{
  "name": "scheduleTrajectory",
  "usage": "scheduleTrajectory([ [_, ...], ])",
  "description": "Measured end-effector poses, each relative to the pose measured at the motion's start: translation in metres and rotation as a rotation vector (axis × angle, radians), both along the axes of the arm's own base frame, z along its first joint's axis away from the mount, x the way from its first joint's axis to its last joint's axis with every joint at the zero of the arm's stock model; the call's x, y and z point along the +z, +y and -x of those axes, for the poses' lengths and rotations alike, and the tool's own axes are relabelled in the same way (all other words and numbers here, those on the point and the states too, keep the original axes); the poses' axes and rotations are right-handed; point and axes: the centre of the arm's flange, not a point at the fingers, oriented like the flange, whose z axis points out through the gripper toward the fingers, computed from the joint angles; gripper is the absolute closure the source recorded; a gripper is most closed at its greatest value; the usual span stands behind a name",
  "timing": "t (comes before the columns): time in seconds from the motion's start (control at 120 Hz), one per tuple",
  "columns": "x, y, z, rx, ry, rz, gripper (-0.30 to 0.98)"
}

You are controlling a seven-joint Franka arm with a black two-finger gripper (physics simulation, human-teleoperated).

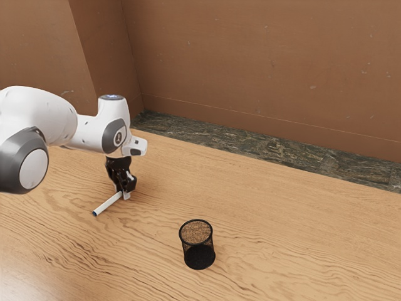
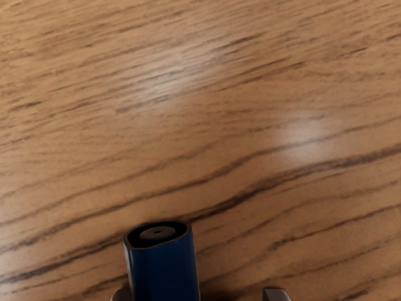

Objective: Put the marker into the pen holder.

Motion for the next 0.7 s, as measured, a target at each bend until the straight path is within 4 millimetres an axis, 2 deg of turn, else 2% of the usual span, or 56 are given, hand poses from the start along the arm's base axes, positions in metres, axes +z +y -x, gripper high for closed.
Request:
scheduleTrajectory([
  [0.3,-0.0007,0.0006,-0.0004,-0.01,-0.006,-0.023,0.58],
  [0.375,0.0014,0.0005,-0.001,-0.01,-0.011,-0.044,0.73],
  [0.433,0.0029,0.0007,-0.0019,-0.005,-0.016,-0.065,0.79],
  [0.7,0.0037,-0.0001,-0.002,0.044,-0.028,-0.042,0.79],
])
